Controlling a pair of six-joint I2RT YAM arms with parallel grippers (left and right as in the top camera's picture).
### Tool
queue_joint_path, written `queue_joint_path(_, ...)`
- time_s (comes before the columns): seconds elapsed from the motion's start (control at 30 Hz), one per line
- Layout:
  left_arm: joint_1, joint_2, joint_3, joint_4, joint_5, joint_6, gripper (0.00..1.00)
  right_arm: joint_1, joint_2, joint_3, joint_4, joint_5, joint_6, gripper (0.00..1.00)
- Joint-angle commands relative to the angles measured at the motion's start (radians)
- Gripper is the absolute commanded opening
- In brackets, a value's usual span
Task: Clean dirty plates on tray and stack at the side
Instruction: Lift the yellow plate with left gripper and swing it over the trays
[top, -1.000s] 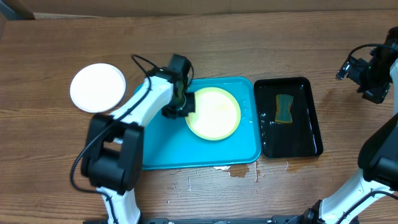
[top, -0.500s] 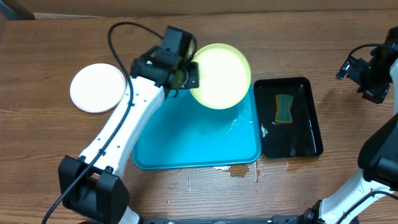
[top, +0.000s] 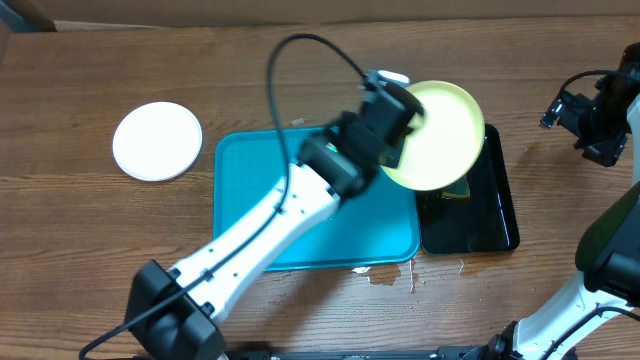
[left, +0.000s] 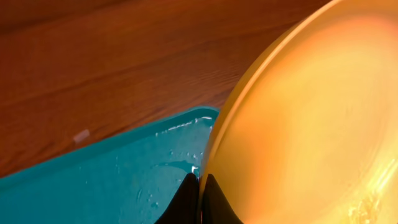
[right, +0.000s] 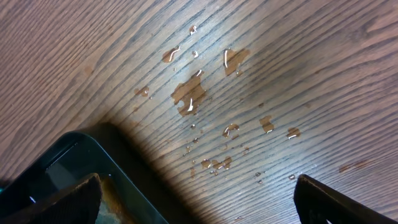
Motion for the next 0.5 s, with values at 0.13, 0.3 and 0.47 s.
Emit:
queue_joint_path(0.13, -0.185, -0.002, 0.026, 0.090, -0.421, 0.220, 0.04, -0.002, -0.025, 0.013, 0.003, -0.008, 0.007, 1.00)
queue_joint_path(0.3, -0.265, 0.032, 0.026, 0.188, -0.571, 0.395, 0.04, -0.002, -0.025, 0.013, 0.003, -0.008, 0.007, 1.00)
queue_joint_path(0.47, -0.312, 0.097, 0.026, 0.329, -0.655, 0.583, 0.04, -0.002, -0.025, 0.013, 0.003, -0.008, 0.007, 1.00)
